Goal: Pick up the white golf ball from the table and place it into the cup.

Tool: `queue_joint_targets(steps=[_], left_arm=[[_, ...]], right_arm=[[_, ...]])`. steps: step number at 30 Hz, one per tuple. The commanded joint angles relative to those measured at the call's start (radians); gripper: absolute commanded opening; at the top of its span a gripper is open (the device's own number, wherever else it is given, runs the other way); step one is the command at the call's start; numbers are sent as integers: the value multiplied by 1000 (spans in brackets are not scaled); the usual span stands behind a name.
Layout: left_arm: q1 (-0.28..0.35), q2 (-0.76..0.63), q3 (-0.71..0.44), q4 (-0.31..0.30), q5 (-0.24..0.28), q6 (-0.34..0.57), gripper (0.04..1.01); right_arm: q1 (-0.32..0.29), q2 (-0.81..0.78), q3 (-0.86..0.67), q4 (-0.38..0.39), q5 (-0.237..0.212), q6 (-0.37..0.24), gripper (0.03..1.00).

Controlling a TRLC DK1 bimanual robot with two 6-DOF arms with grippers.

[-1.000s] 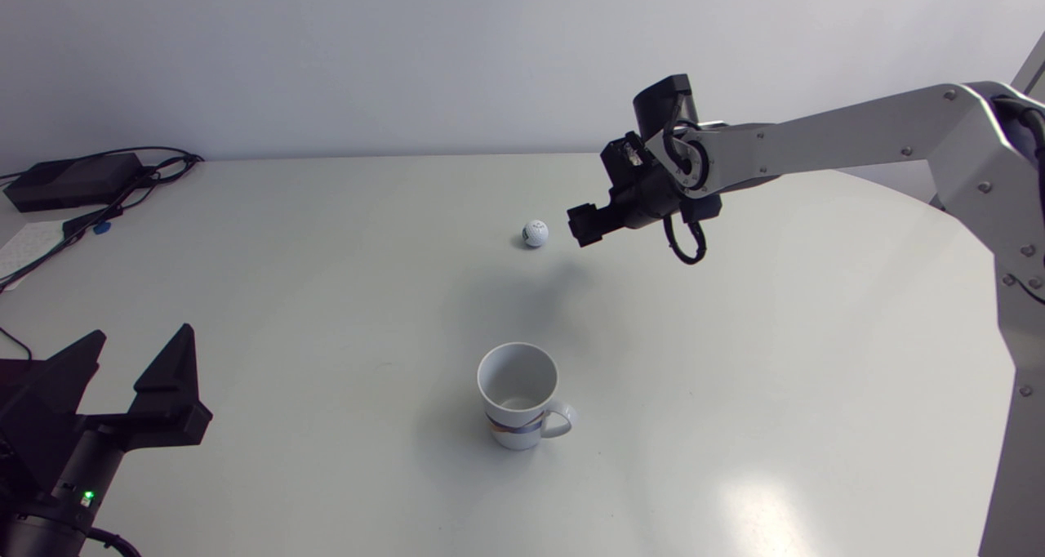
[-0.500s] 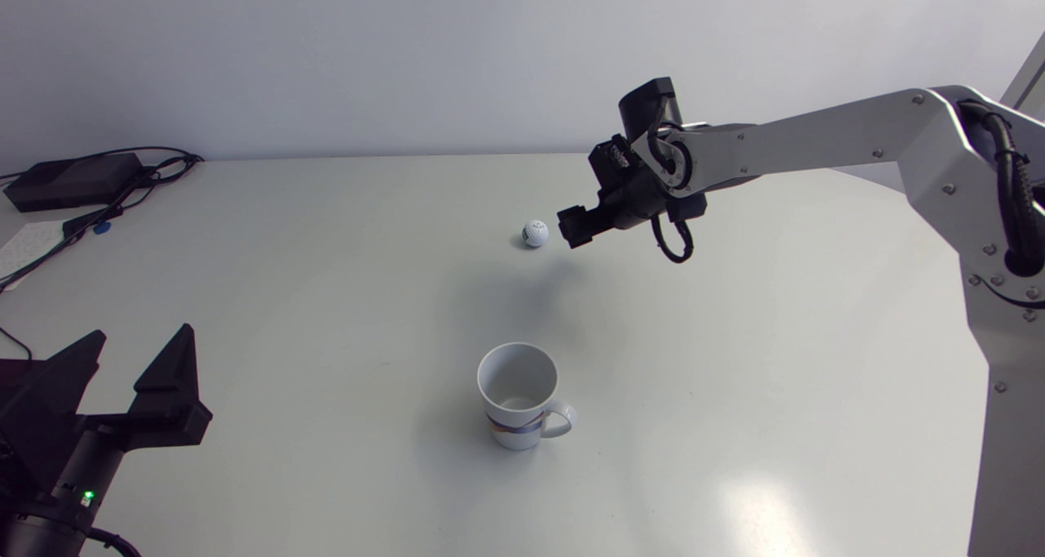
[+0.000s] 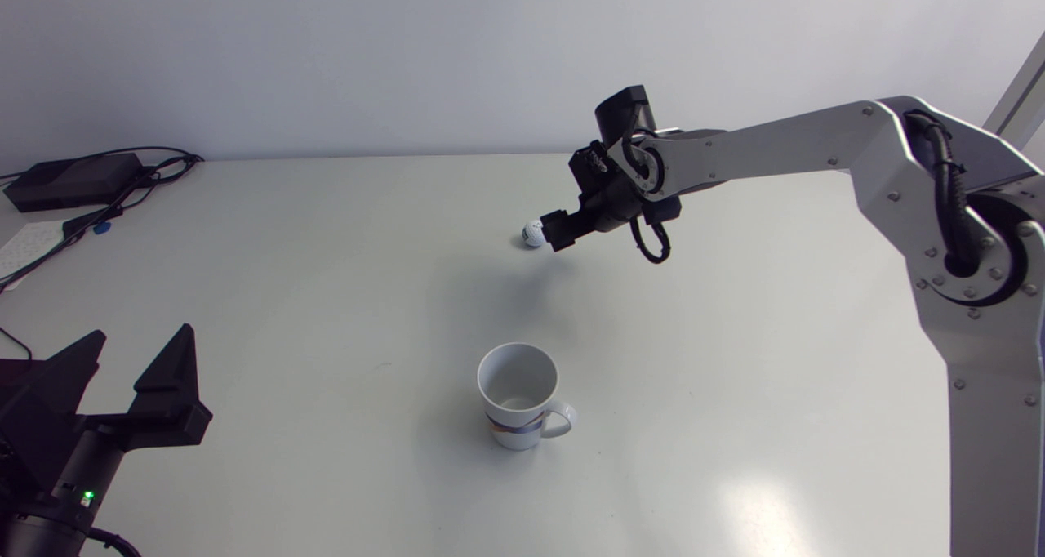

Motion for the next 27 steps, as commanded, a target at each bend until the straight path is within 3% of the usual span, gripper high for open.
queue_joint_targets(steps=[1,12,27], left_arm=[[7,-15,-23,13,-2,-13,993],[7,-15,-23,13,-2,-13,993],[7,-15,-23,13,-2,-13,993]], right_arm=[[14,60,68,-25,5,-14,961],[45,235,321,-125,4,-11,961],[40,318,413,-134,-1,-5,961]])
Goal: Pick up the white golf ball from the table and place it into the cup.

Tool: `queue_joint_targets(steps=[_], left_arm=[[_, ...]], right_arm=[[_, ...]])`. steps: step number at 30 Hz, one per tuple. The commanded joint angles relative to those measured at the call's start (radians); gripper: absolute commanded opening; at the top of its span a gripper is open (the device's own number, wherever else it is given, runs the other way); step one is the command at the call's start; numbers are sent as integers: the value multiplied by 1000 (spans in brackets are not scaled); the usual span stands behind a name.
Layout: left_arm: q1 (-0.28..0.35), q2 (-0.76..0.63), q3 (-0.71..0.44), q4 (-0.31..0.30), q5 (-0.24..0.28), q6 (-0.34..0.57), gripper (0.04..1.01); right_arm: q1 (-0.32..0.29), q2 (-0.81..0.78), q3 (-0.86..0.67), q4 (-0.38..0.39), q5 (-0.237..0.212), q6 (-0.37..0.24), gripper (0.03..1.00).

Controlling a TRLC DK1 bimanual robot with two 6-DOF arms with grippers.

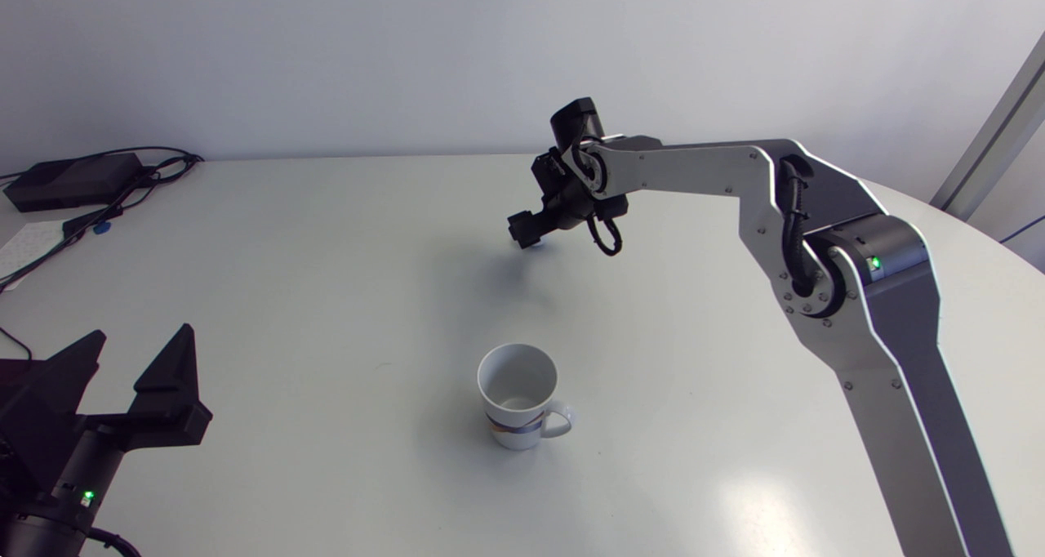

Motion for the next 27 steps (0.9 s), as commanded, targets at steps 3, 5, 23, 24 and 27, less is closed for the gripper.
queue_joint_targets(steps=[3,5,23,24,27], left_arm=[[7,-15,-23,13,-2,-13,993],[7,-17,-23,13,-2,-13,993],[7,-17,-23,13,-2,-13,993],[7,-15,-23,13,-2,-13,993],[7,-15,-23,13,-2,-13,993]], right_arm=[[3,51,36,-14,-2,-4,961],[6,58,42,-16,-2,-4,961],[15,105,133,-71,-4,-1,952],[15,107,138,-75,-4,-1,952],[15,119,159,-94,-4,-1,952]])
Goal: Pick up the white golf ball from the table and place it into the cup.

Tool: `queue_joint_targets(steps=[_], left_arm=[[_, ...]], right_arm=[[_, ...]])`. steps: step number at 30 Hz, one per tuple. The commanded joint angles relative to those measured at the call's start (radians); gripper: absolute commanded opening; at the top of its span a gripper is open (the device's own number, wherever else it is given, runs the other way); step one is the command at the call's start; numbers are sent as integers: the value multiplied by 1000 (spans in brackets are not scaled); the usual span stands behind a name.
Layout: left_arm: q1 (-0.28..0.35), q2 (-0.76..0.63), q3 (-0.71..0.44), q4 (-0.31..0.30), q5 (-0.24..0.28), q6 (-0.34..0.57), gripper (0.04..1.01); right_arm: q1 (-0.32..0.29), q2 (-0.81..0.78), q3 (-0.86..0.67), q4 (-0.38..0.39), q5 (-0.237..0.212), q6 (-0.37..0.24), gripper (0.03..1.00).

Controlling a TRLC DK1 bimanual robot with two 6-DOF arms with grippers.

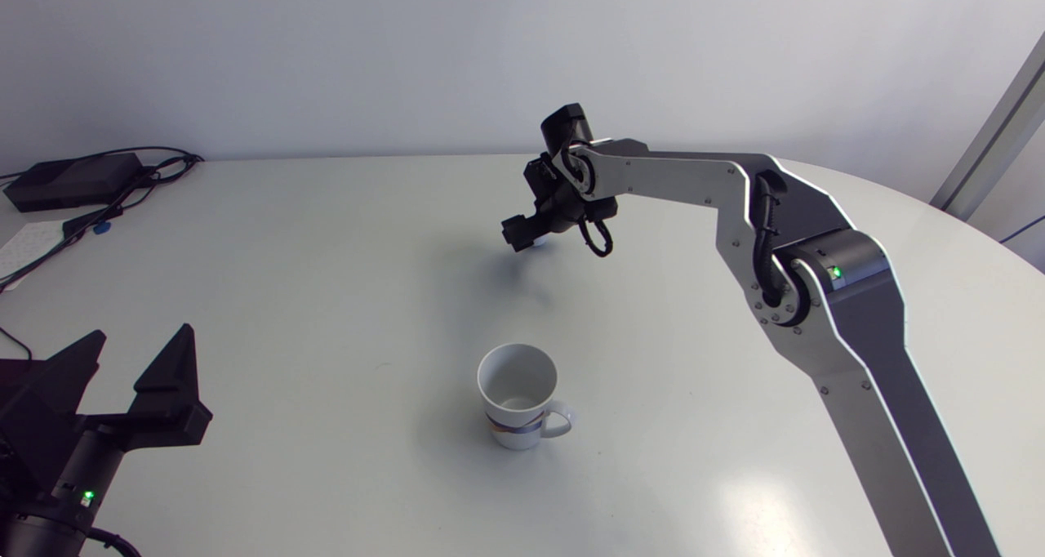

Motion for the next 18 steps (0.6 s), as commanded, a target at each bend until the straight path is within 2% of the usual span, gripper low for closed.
queue_joint_targets(steps=[1,18], left_arm=[[7,-17,-23,13,-2,-13,993],[7,-15,-23,13,-2,-13,993]], right_arm=[[6,35,31,-24,-1,1,952],[0,89,134,-106,-9,21,951]])
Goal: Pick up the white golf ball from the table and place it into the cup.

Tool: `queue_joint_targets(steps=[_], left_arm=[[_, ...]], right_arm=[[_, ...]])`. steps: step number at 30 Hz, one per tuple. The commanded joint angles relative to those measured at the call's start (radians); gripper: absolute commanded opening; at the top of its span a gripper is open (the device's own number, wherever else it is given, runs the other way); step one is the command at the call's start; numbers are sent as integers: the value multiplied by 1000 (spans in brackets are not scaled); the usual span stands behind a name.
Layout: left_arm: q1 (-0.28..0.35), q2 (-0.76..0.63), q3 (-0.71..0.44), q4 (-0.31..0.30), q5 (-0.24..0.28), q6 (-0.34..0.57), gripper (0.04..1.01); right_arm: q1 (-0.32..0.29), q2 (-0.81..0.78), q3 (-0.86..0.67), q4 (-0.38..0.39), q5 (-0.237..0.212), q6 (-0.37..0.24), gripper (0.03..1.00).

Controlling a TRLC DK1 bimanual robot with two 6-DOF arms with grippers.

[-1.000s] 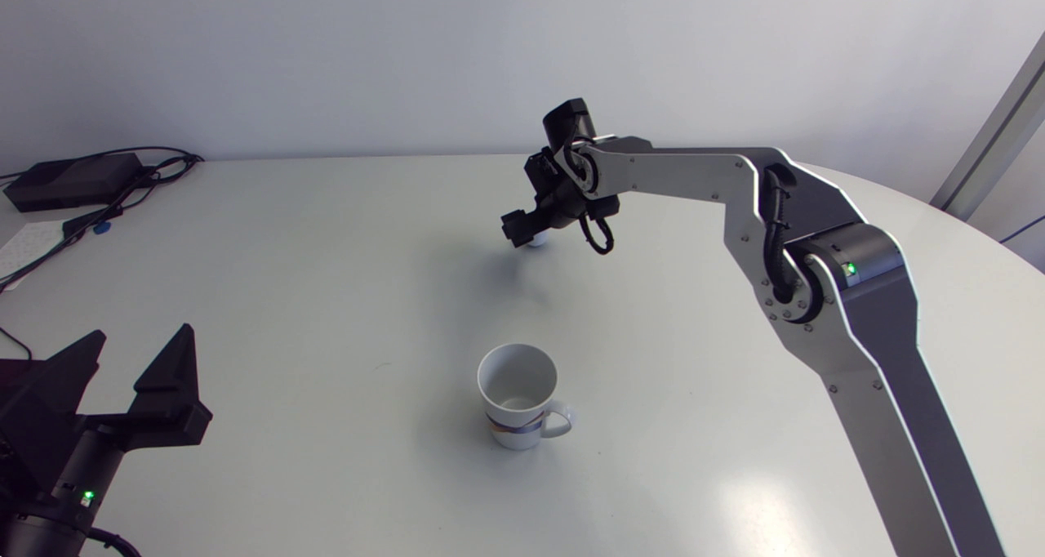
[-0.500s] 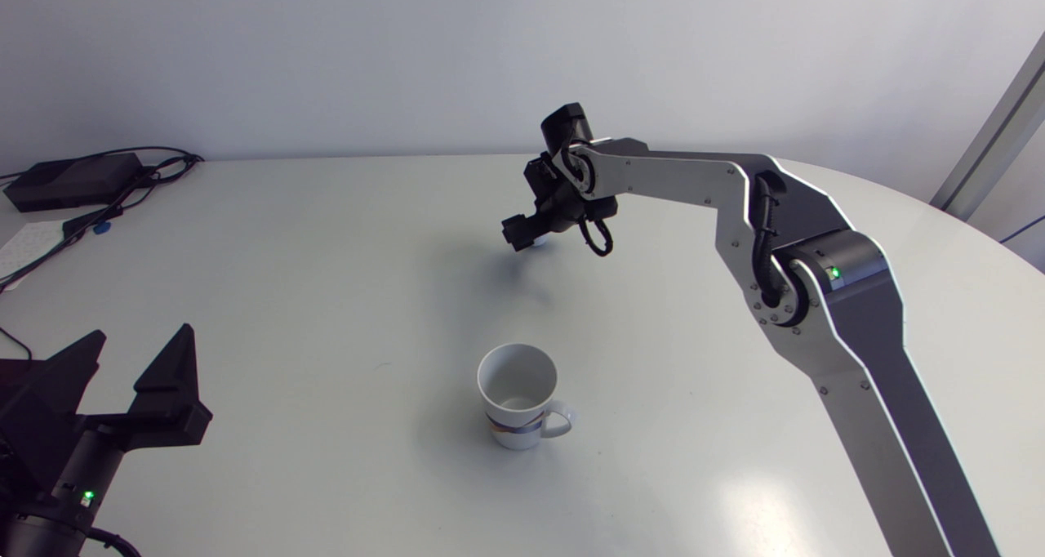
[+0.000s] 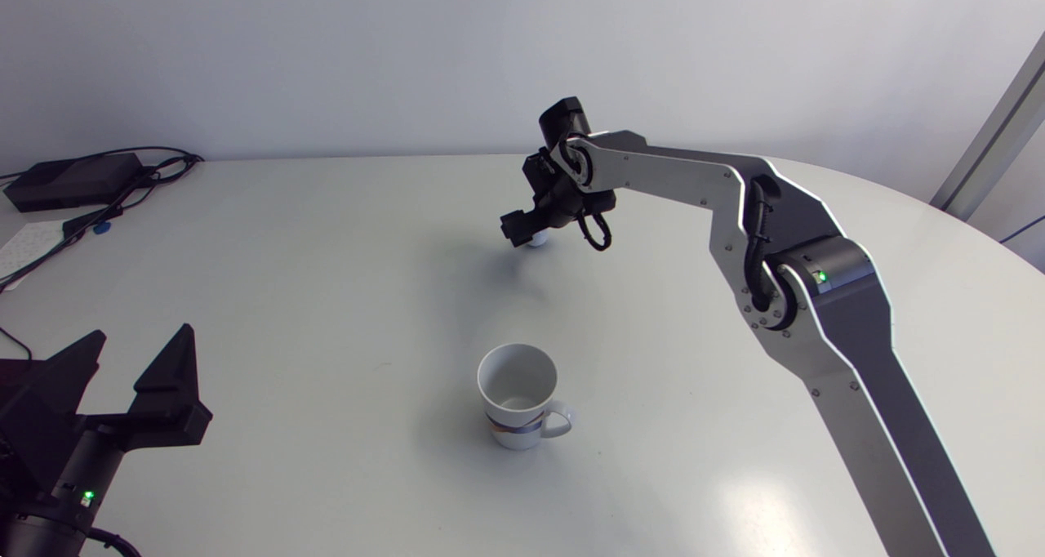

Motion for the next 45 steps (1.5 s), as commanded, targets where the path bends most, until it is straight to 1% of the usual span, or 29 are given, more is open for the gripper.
queue_joint_targets(steps=[1,22,25,28,29,33,41,43,45], left_arm=[[7,-17,-23,13,-2,-13,993],[7,-17,-23,13,-2,-13,993],[7,-17,-23,13,-2,-13,993],[7,-17,-23,13,-2,-13,993],[7,-15,-23,13,-2,-13,993],[7,-15,-23,13,-2,-13,993],[7,-17,-23,13,-2,-13,993],[7,-17,-23,13,-2,-13,993],[7,-15,-23,13,-2,-13,993]], right_arm=[[0,48,38,-32,-7,18,951],[-5,79,96,-78,-7,41,949],[-5,80,99,-78,-7,44,916],[-6,80,99,-78,-7,47,913],[-6,82,100,-78,-7,47,893],[-6,85,107,-83,-7,52,875],[-6,93,130,-106,-2,58,874],[-6,96,134,-113,-2,60,838],[-6,96,134,-115,0,61,828]])
